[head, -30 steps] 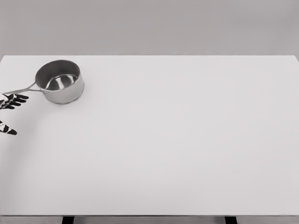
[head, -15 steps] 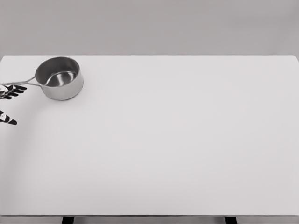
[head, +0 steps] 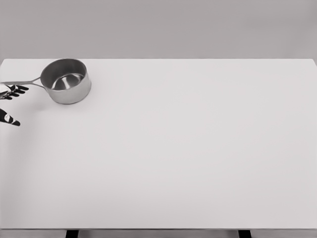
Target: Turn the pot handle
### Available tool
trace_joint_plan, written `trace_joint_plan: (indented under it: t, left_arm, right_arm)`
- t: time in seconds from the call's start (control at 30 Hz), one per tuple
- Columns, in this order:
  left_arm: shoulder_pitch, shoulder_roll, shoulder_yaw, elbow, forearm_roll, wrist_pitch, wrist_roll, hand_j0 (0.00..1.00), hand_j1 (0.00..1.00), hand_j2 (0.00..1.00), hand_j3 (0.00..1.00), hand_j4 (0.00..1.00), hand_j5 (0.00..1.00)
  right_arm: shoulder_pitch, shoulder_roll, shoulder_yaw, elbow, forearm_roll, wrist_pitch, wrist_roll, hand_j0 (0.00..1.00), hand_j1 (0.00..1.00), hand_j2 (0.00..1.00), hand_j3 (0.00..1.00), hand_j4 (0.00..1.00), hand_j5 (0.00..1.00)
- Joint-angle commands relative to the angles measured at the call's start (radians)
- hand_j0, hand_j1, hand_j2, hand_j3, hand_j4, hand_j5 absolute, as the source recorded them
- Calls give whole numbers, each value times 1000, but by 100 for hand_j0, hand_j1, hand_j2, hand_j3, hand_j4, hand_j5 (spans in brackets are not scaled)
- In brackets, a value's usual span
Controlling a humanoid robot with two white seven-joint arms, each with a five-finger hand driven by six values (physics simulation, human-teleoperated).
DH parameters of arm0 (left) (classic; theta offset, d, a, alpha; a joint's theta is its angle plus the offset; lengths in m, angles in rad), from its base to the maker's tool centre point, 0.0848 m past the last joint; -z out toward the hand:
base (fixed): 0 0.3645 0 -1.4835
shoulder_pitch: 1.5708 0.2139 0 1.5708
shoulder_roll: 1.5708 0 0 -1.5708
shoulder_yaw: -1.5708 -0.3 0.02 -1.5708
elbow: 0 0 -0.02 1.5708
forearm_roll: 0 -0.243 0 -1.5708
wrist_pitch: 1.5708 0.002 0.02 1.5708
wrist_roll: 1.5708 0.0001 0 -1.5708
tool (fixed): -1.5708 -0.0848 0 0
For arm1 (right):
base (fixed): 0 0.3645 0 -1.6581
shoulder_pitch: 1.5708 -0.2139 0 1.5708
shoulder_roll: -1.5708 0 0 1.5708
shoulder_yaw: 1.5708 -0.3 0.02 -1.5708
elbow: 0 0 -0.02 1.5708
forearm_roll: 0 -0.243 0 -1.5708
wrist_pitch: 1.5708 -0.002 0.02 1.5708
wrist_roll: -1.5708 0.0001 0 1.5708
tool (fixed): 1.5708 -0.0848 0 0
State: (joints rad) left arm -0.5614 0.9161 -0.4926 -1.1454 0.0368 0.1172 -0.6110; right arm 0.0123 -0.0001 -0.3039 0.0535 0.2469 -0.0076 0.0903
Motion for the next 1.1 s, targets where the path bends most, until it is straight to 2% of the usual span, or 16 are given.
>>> trace_joint_plan:
  t: [0.0, 0.1, 0.27, 0.4, 0.6, 0.67, 0.73, 0.9, 0.93, 1.0, 1.07]
  left_arm:
    - [0, -8, 0, 15, -12, -1, 0, 100, 100, 100, 100, 100, 100]
    - [-14, -11, 0, 29, -14, -1, 0, 100, 100, 100, 100, 100, 100]
    - [-54, -57, 0, 82, -63, -2, 0, 100, 100, 100, 100, 100, 100]
    - [-54, -59, 0, 84, -61, -2, 0, 100, 100, 100, 100, 100, 100]
    - [-44, -56, 8, 62, -49, -13, 0, 100, 100, 100, 100, 100, 100]
    - [-40, -42, 11, 4, -46, -13, 0, 100, 100, 100, 100, 100, 100]
    - [-28, -23, 11, -5, -2, -14, 0, 100, 100, 100, 100, 100, 100]
    - [29, 29, 19, -43, 51, -17, 0, 100, 100, 100, 100, 100, 100]
    - [40, 46, 38, -62, 54, -17, 0, 100, 100, 100, 100, 100, 100]
    - [109, 79, 78, -126, 106, -22, 0, 100, 100, 100, 100, 100, 100]
    - [218, 121, 170, -221, 173, -73, 0, 100, 100, 100, 100, 100, 100]
  right_arm:
    - [0, 0, 0, 0, 0, 0, 0, 100, 100, 100, 100, 100, 100]
    - [0, 0, 0, 0, 0, 0, 0, 100, 100, 100, 100, 100, 100]
    - [0, 0, 0, 0, 0, 0, 0, 100, 100, 100, 100, 100, 100]
    - [0, 0, 0, 0, 0, 0, 0, 100, 100, 100, 100, 100, 100]
    - [0, 0, -1, 0, 0, 0, 0, 100, 100, 100, 100, 100, 100]
    - [0, 0, 0, 0, 0, 0, 0, 100, 100, 100, 100, 100, 100]
    - [0, 0, 0, 0, 0, 0, 0, 100, 100, 100, 100, 100, 100]
    - [0, 0, 0, 0, 0, 0, 0, 100, 100, 100, 100, 100, 100]
    - [0, 0, 0, 0, 0, 0, 0, 100, 100, 100, 100, 100, 100]
    - [0, 0, -1, 0, 0, 0, 0, 100, 100, 100, 100, 100, 100]
    - [0, 0, 0, 0, 0, 0, 0, 100, 100, 100, 100, 100, 100]
